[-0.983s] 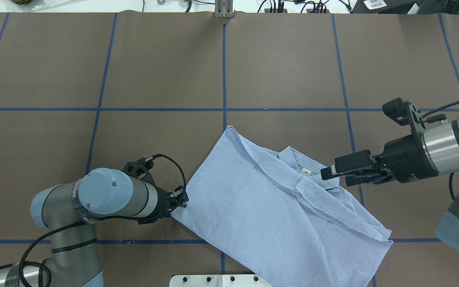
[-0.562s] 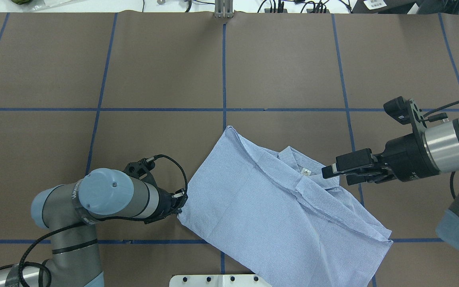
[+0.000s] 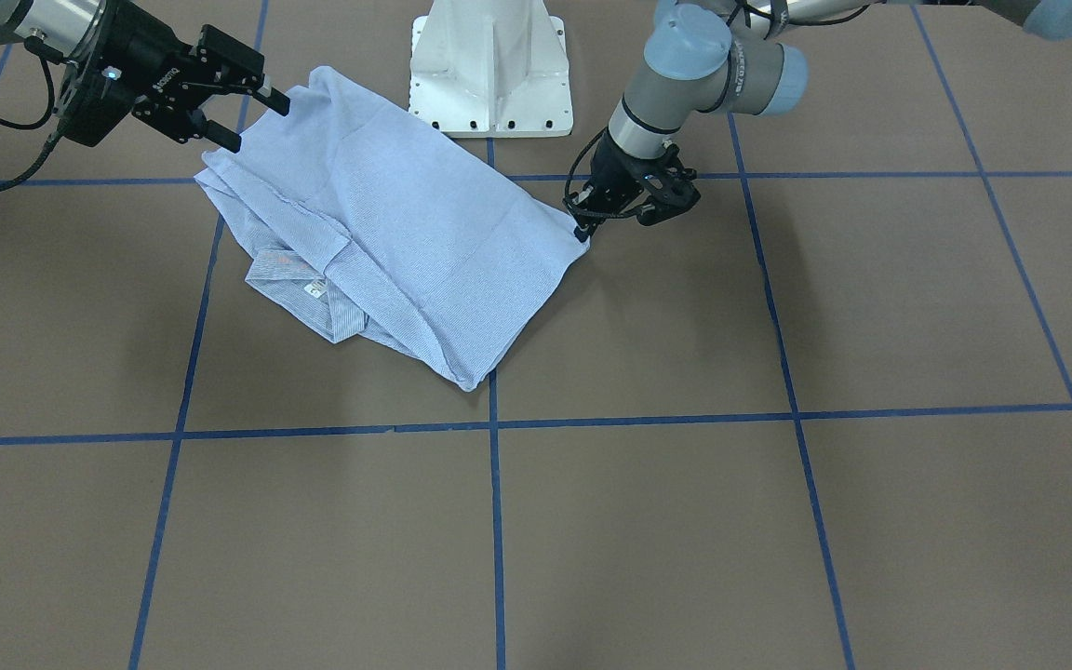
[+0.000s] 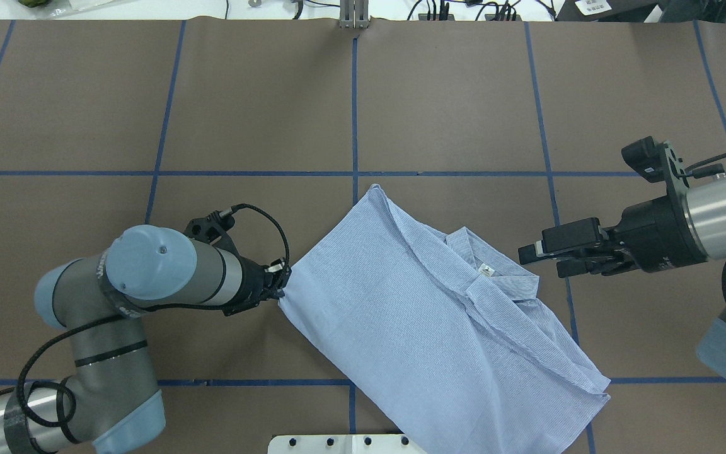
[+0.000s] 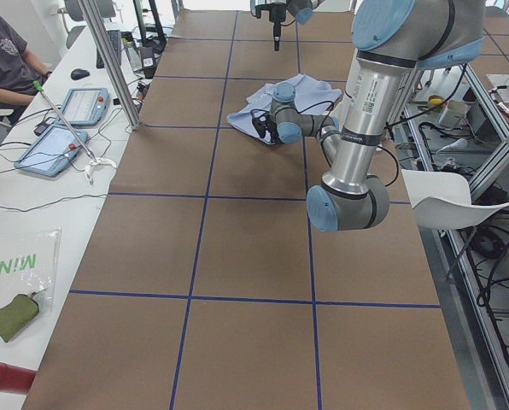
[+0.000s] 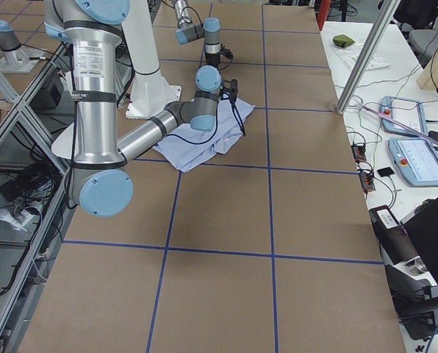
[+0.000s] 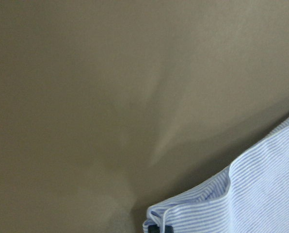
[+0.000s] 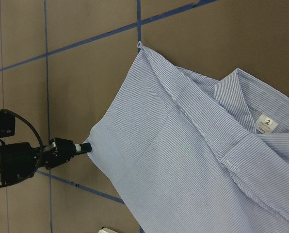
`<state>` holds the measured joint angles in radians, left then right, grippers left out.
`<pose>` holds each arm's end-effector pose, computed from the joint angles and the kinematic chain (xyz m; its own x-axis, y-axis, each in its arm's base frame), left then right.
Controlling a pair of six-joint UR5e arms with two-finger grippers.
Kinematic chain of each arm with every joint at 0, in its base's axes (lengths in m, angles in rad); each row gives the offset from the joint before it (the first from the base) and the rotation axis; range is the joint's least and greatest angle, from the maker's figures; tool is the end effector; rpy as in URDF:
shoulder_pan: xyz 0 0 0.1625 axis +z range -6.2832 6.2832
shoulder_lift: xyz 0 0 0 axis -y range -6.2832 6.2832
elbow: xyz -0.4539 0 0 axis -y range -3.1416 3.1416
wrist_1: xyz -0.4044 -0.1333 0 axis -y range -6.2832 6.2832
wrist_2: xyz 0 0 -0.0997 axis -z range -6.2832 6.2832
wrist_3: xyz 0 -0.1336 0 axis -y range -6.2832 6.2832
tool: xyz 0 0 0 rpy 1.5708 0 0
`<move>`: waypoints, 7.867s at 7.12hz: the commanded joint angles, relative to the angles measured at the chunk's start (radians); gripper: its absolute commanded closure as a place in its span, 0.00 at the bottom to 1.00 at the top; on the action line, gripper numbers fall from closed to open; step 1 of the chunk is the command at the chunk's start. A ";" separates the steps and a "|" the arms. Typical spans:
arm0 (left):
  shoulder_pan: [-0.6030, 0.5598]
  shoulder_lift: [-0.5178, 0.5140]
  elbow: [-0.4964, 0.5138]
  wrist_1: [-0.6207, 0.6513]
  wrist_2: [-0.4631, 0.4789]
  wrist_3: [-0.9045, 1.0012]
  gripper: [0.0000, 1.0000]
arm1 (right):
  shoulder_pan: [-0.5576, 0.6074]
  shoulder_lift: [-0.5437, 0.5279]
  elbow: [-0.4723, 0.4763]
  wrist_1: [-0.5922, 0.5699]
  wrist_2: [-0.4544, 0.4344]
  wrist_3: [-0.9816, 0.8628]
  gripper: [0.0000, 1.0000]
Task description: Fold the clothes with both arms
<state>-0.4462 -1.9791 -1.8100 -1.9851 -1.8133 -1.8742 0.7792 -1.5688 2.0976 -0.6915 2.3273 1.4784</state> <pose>0.5559 -0.3781 0.3113 0.3509 -0.4893 -0.7984 0.3506 0.8592 -0.3726 -0.2995 -0.3543 0.3297 0.1174 0.0217 0.9928 -0.0184 0.9996 -0.0197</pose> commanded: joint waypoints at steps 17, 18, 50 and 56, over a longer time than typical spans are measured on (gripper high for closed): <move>-0.388 -0.258 0.445 -0.331 -0.078 0.452 0.00 | 0.025 0.274 -0.097 -0.467 -0.145 -0.123 0.00; -0.390 -0.195 0.314 -0.228 -0.089 0.475 0.00 | -0.024 0.318 -0.111 -0.558 -0.213 -0.165 0.00; -0.116 -0.047 -0.091 0.019 -0.146 0.266 0.00 | -0.107 0.445 -0.225 -0.984 -0.399 -0.488 0.00; 0.092 0.080 -0.084 -0.099 0.011 -0.011 0.02 | -0.193 0.424 -0.042 -0.971 -0.359 -0.244 0.00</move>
<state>-0.3725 -1.9279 -1.8978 -2.0476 -1.8108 -1.8566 0.5996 -1.1452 2.0380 -1.6633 1.9705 1.2028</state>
